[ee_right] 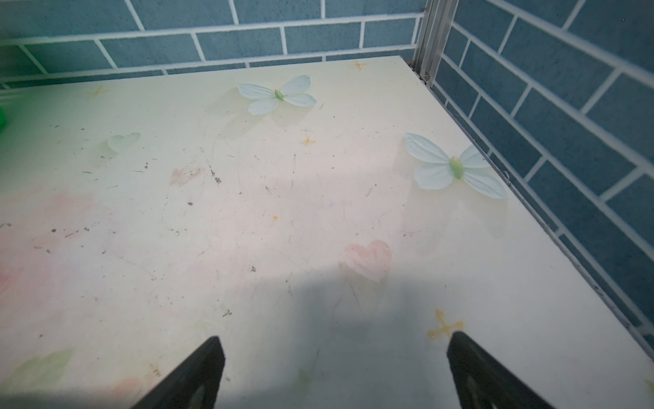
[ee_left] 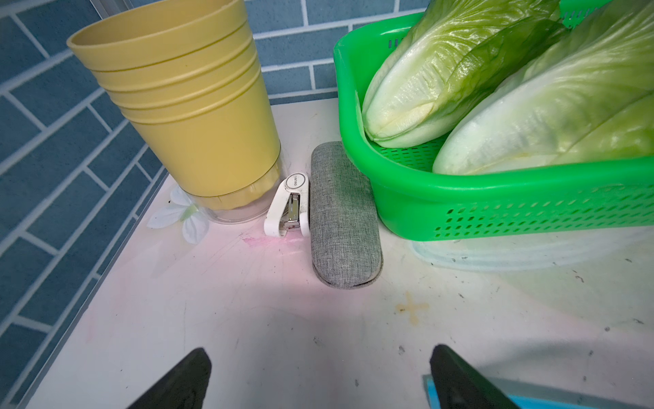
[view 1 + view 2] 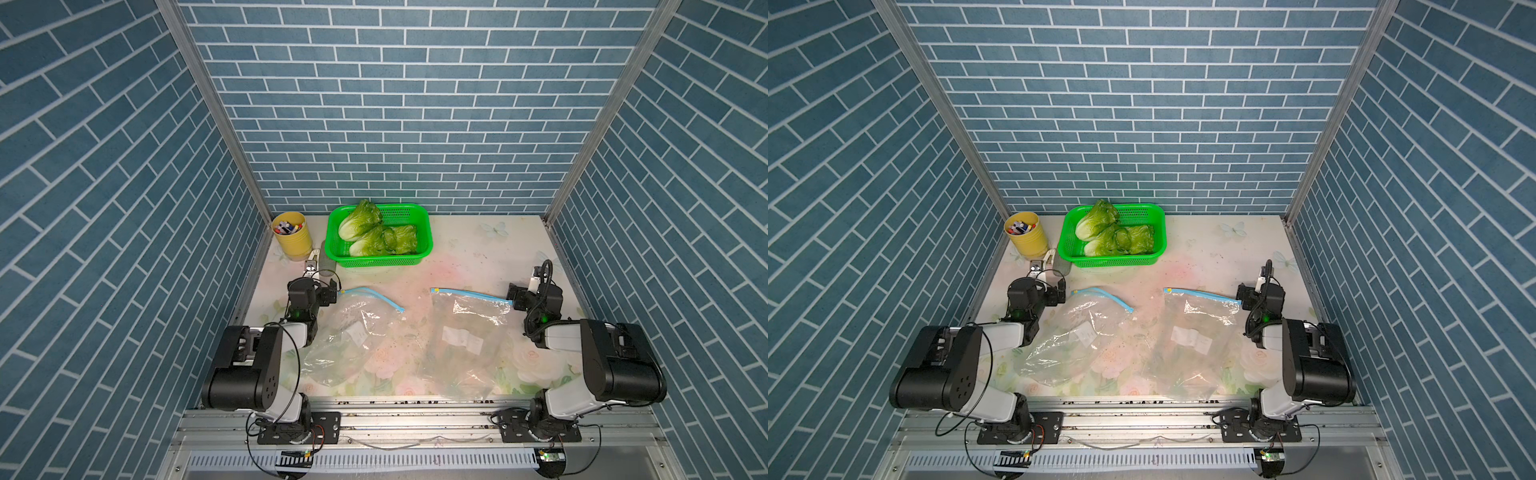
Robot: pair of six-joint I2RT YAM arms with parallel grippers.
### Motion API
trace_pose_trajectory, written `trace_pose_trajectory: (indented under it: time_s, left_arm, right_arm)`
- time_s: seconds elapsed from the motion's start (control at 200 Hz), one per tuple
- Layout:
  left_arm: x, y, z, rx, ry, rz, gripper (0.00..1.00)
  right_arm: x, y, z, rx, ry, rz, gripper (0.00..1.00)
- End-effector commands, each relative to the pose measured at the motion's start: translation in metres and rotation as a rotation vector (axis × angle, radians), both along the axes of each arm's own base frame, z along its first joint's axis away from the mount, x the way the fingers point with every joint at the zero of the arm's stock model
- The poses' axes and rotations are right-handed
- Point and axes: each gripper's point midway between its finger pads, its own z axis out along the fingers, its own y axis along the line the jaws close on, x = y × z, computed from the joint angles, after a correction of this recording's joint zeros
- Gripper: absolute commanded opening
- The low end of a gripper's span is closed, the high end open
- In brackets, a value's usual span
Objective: Put the chinese cabbages into a zipper bag and zip it
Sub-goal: Pick up the zipper food storage bag at the center of the board.
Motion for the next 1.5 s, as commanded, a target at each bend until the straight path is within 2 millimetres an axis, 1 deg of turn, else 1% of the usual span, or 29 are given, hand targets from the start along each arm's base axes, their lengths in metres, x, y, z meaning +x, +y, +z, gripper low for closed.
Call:
trace_pose_trajectory:
  time_s: [0.0,0.285,0.37,0.395,0.45,0.495,0.535,0.615,0.705,0.715,0.725,0.735,0.81,0.85,0.93,0.97,1.015,1.045,1.095,1.135,1.165,1.28,1.345,1.44,1.495]
  left_arm:
    - [0.001,0.001,0.001,0.002,-0.001,-0.004,0.99]
    - [0.000,0.001,0.001,0.002,-0.001,-0.003,1.00]
    - [0.002,-0.002,0.006,0.002,0.029,-0.021,0.99]
    - [0.006,-0.005,0.013,0.000,0.039,-0.039,0.99]
    - [0.008,-0.010,0.018,-0.005,0.093,-0.065,0.99]
    - [0.009,-0.011,0.025,-0.006,0.090,-0.069,0.99]
    - [0.007,-0.010,0.028,-0.005,0.080,-0.063,0.99]
    - [-0.001,-0.005,0.044,-0.008,0.040,-0.036,0.99]
    - [-0.011,-0.003,0.067,-0.028,-0.025,-0.014,1.00]
    - [-0.012,-0.002,0.070,-0.033,-0.031,-0.007,0.99]
    - [-0.013,-0.001,0.073,-0.037,-0.039,-0.001,1.00]
    - [-0.013,0.000,0.074,-0.042,-0.042,0.006,1.00]
    - [-0.019,0.004,0.093,-0.069,-0.073,0.041,0.99]
    - [-0.020,0.002,0.101,-0.082,-0.082,0.033,1.00]
    - [-0.024,0.002,0.114,-0.163,-0.093,0.065,1.00]
    - [-0.027,0.002,0.119,-0.197,-0.112,0.075,0.99]
    - [-0.029,0.000,0.125,-0.229,-0.141,0.072,0.99]
    - [-0.032,0.003,0.129,-0.260,-0.164,0.099,0.99]
    - [-0.040,0.022,0.129,-0.331,-0.190,0.240,0.99]
    - [-0.051,0.039,0.123,-0.386,-0.179,0.382,0.99]
    - [-0.054,0.044,0.123,-0.393,-0.168,0.411,0.99]
    - [-0.057,0.031,0.123,-0.414,-0.105,0.347,0.99]
    - [-0.060,0.025,0.123,-0.430,-0.076,0.324,0.99]
    - [-0.069,0.018,0.121,-0.446,-0.037,0.323,0.99]
    - [-0.073,0.009,0.122,-0.453,-0.012,0.303,0.99]
  right_arm:
    - [0.009,0.002,0.014,-0.021,-0.045,0.020,0.99]
    - [0.009,0.002,0.013,-0.020,-0.044,0.018,0.99]
    - [0.008,0.002,0.016,-0.021,-0.046,0.016,0.99]
    - [0.009,0.003,0.019,-0.019,-0.042,0.022,0.99]
    - [0.009,0.005,0.025,-0.021,-0.035,0.038,0.99]
    - [0.009,0.004,0.028,-0.022,-0.033,0.034,0.99]
    - [0.007,0.002,0.033,-0.023,-0.039,0.017,0.99]
    - [0.004,-0.001,0.043,-0.023,-0.045,-0.003,0.99]
    - [0.002,-0.001,0.061,-0.008,-0.042,-0.011,0.99]
    - [0.002,-0.001,0.061,-0.003,-0.034,-0.014,0.99]
    - [0.002,-0.001,0.066,0.004,-0.046,-0.019,0.99]
    - [0.001,-0.002,0.066,0.011,-0.040,-0.026,0.99]
    - [-0.001,-0.006,0.085,0.076,-0.066,-0.079,0.99]
    - [-0.003,-0.009,0.094,0.114,-0.072,-0.116,0.99]
    - [-0.014,-0.030,0.099,0.237,-0.038,-0.323,0.99]
    - [-0.020,-0.035,0.098,0.282,-0.014,-0.389,0.99]
    - [-0.022,-0.031,0.097,0.325,0.006,-0.387,0.99]
    - [-0.022,-0.026,0.095,0.353,0.021,-0.374,0.99]
    - [-0.023,-0.020,0.091,0.391,0.048,-0.357,0.99]
    - [-0.023,-0.015,0.090,0.408,0.067,-0.340,0.99]
    - [-0.024,-0.013,0.088,0.417,0.084,-0.334,0.99]
    - [-0.026,-0.003,0.091,0.462,0.120,-0.304,0.99]
    - [-0.025,0.008,0.092,0.496,0.148,-0.260,0.99]
    - [-0.023,0.023,0.096,0.515,0.194,-0.210,0.99]
    - [-0.021,0.035,0.100,0.536,0.210,-0.162,0.99]
